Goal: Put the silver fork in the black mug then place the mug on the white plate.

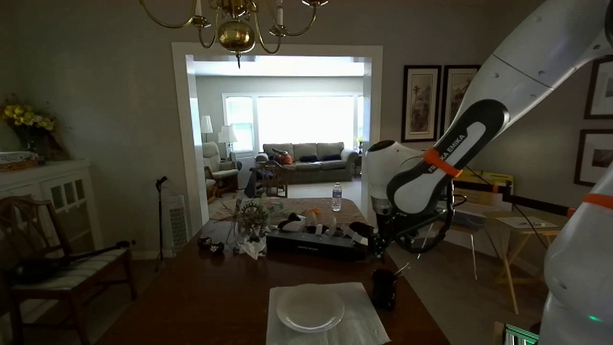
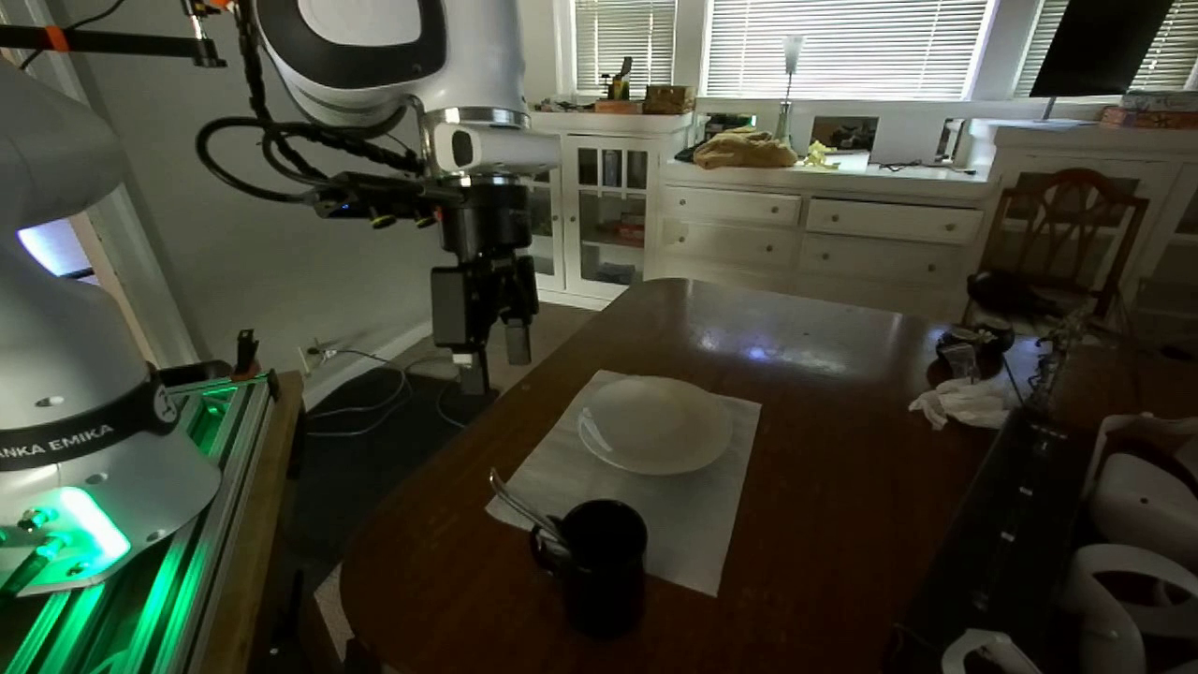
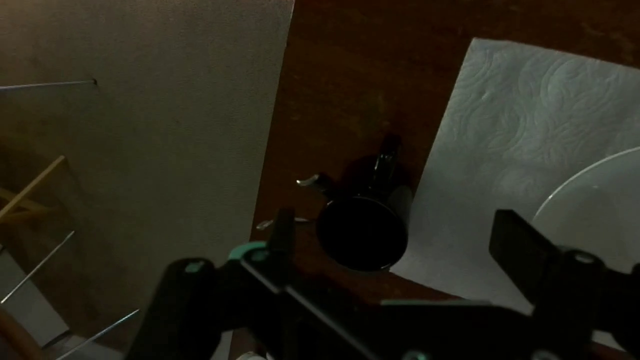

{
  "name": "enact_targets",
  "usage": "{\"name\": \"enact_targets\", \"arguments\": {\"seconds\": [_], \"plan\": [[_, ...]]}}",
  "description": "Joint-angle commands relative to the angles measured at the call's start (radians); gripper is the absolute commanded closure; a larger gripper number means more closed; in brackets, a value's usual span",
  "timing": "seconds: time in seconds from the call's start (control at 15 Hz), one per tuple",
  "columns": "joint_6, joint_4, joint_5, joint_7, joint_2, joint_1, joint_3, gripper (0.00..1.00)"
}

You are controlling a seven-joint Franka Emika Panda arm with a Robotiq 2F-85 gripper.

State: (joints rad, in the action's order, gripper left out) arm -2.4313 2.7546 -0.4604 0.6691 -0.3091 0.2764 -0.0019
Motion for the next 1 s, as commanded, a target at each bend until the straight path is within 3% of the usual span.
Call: {"name": "enact_targets", "arguments": {"seconds": [0.0,0.2,0.53,0.67,0.93], "plan": [[-0.057,0.0,-0.09,0.147,0.094,0.032,0.035,0.0],[0.002,0.001,-0.114,0.256,0.138,0.003,0.04,0.0],[-0.078,0.001,-0.175,0.383,0.236,-0.024,0.006,0.0],[-0.132,0.001,-0.23,0.433,0.279,-0.026,-0.018,0.0],[-0.293,0.001,-0.471,0.605,0.349,-0.02,-0.104,0.0]]}}
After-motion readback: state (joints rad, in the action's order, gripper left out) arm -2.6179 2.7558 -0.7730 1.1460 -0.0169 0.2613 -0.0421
